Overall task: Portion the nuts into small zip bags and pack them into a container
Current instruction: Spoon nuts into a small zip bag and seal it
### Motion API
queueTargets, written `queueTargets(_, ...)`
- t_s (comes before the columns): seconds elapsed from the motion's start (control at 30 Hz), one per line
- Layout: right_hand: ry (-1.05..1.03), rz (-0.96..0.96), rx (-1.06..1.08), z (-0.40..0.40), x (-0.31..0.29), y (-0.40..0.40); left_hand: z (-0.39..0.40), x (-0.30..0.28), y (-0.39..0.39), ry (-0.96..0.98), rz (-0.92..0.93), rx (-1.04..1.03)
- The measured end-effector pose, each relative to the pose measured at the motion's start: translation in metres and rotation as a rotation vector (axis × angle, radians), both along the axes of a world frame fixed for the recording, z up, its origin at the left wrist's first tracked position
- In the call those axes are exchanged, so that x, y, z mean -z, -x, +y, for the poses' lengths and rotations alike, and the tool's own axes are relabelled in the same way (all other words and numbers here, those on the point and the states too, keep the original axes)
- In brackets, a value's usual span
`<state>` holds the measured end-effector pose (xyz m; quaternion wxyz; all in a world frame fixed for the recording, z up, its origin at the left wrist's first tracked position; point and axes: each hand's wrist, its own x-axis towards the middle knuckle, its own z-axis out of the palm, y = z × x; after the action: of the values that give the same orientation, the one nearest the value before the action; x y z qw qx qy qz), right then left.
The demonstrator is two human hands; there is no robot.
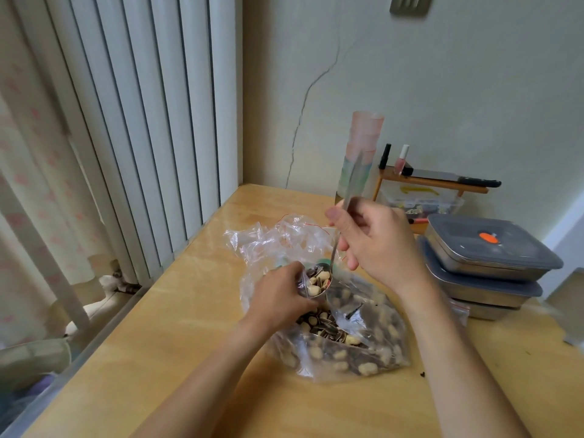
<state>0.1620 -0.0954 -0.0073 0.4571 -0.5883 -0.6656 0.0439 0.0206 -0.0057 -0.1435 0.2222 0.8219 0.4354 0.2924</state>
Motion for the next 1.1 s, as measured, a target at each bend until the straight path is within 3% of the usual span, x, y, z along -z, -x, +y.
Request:
queueTargets(0.27, -0.104, -0.322, -0.042, 0.012, -0.003, 0.015, -0.004, -0.001, -0.008, 0.151, -0.171, 0.098)
queueTargets(0.57, 0.032, -0.552, 0.045, 0.037, -0.028, 0.028, -0.003, -0.004, -0.001, 0.216, -0.234, 0.076)
queueTargets(0.8, -0.131, -0.56, 0.085, 0.035, -0.043, 0.033, -0.007, -0.008, 0.008, 0.196, -0.28, 0.028)
queueTargets(1.1, -0.085, -0.596, 0.061, 0.038, -0.05, 0.043, -0.011, -0.011, 0.012, 0.187, -0.338, 0.055)
